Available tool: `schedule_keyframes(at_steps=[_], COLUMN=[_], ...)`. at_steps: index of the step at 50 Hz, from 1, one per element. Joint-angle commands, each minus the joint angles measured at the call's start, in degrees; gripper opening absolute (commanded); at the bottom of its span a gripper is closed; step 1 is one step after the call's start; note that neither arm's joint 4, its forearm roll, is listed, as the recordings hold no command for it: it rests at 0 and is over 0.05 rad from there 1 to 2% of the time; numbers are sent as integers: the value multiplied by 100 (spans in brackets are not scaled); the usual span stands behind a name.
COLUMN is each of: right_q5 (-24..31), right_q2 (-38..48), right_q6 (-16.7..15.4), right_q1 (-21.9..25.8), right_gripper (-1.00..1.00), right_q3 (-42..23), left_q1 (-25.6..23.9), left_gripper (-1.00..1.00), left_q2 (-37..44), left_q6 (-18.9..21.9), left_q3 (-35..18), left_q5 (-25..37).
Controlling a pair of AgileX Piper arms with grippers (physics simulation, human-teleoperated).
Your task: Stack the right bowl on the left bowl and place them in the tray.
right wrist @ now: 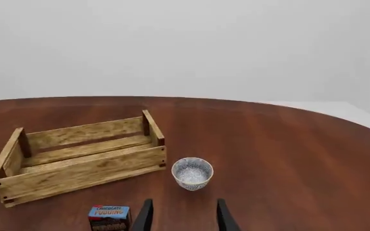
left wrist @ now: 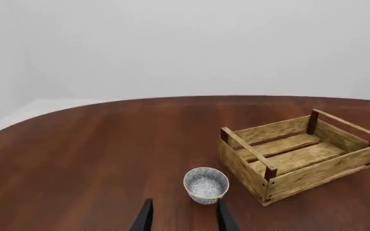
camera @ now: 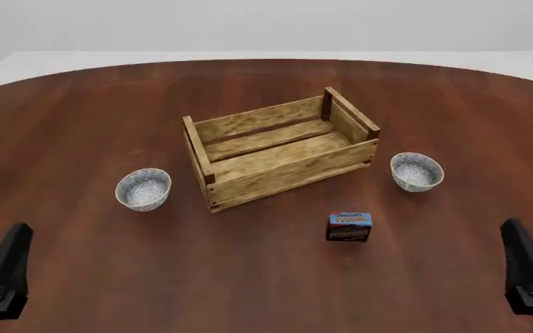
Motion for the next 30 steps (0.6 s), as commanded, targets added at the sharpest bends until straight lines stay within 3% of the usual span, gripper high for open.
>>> schedule_keyframes(at_steps=[1,6,8,18,19,21,22,25,28,30], right_q5=[255,424,128,207,202,-64,-65,94,277,411], right_q2=[-108,-71,478,1271,1361,2063,2272,2379,2546,2875], right_q6=[-79,-85,-74,187,307,715,389,605,265,209], right_q1=[-184,-70,-259,-209,-339,17,-19,235,72,80], right_gripper=[100,100,100,100,100,100,100,100,100,100], right_q3=[1,-149,-193,-730,-816,-825,-967,-1266,-1623,-1882], left_q1=[17,-22,-50,-128,-141,-167,-181,-195,-221,-229], left_gripper=[100,100,100,100,100,100,100,100,100,100], left_q2=[-49,-80,-110,-128,-128,-126,-124,-122,-128,-129], left_q6=[-87,-75,-45,-103,-104,-102,-102,-103,-96,-85], left_q3=[21,5,-3,15,20,26,29,14,-21,-18], left_q5=[86,92,97,61,61,78,83,74,71,61])
